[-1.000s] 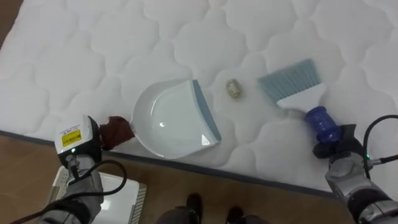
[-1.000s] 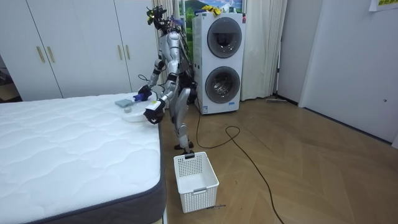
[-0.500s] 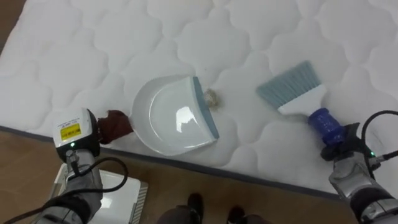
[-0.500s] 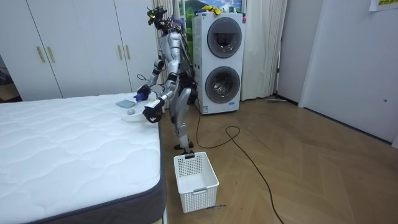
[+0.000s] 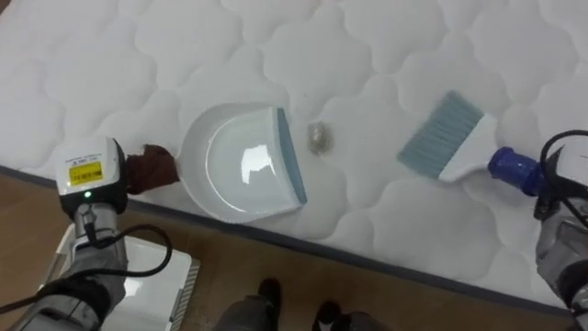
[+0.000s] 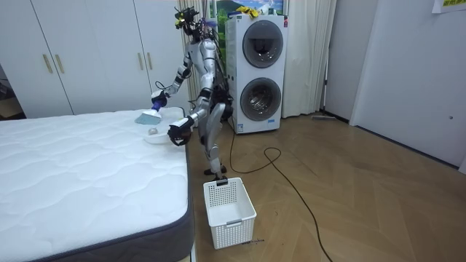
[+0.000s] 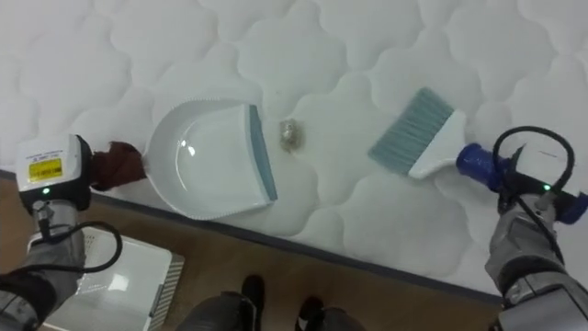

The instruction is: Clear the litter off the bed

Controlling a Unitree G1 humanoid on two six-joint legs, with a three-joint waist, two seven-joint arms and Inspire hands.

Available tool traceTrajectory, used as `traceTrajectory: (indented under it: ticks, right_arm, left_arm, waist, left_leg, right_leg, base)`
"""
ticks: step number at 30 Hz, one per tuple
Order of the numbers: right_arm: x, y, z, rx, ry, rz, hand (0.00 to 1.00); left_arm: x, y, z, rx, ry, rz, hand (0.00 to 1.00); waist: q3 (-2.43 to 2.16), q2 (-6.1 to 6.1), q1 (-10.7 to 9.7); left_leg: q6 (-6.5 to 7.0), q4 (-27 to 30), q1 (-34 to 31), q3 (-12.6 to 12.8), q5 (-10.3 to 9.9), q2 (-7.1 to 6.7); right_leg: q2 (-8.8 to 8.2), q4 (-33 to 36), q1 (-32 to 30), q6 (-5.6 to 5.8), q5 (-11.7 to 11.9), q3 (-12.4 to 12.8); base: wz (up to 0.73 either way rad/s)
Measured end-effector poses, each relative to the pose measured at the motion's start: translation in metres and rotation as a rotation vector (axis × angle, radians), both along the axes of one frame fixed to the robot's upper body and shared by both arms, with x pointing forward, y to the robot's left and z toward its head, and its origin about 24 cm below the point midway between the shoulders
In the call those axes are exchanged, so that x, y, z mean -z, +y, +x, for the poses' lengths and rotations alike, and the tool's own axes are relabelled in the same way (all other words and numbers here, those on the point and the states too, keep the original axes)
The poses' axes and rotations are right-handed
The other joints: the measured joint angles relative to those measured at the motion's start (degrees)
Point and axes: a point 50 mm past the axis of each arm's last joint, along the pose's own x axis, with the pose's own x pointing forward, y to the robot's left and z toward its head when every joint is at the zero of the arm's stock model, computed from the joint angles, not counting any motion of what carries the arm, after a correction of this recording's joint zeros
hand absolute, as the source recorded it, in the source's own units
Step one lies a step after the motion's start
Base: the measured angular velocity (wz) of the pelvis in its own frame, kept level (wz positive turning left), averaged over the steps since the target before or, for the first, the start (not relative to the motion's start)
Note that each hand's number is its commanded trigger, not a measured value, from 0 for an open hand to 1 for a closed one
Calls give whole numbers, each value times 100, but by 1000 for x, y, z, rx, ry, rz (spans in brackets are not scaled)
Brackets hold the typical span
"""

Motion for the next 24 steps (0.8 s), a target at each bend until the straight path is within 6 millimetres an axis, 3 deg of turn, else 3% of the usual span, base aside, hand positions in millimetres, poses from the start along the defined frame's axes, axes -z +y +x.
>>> traceTrajectory:
  ticks: [13,24]
  right_arm:
    - [-28,8,24,-247,95,-358,100]
    - [-40,20,40,-297,120,-397,100]
  left_arm:
    - [-16,3,11,11,-36,79,100]
    - [-22,8,14,-8,-32,95,100]
  waist:
    - [59,-101,67]
    - [92,-163,69]
  left_leg:
    - [-5,5,-64,32,-2,124]
    - [-19,-93,-80,88,14,196]
  right_leg:
    - [116,-171,20,-41,106,-77]
    - [186,-410,25,-49,221,-91]
  base:
    - [-3]
    - [-5]
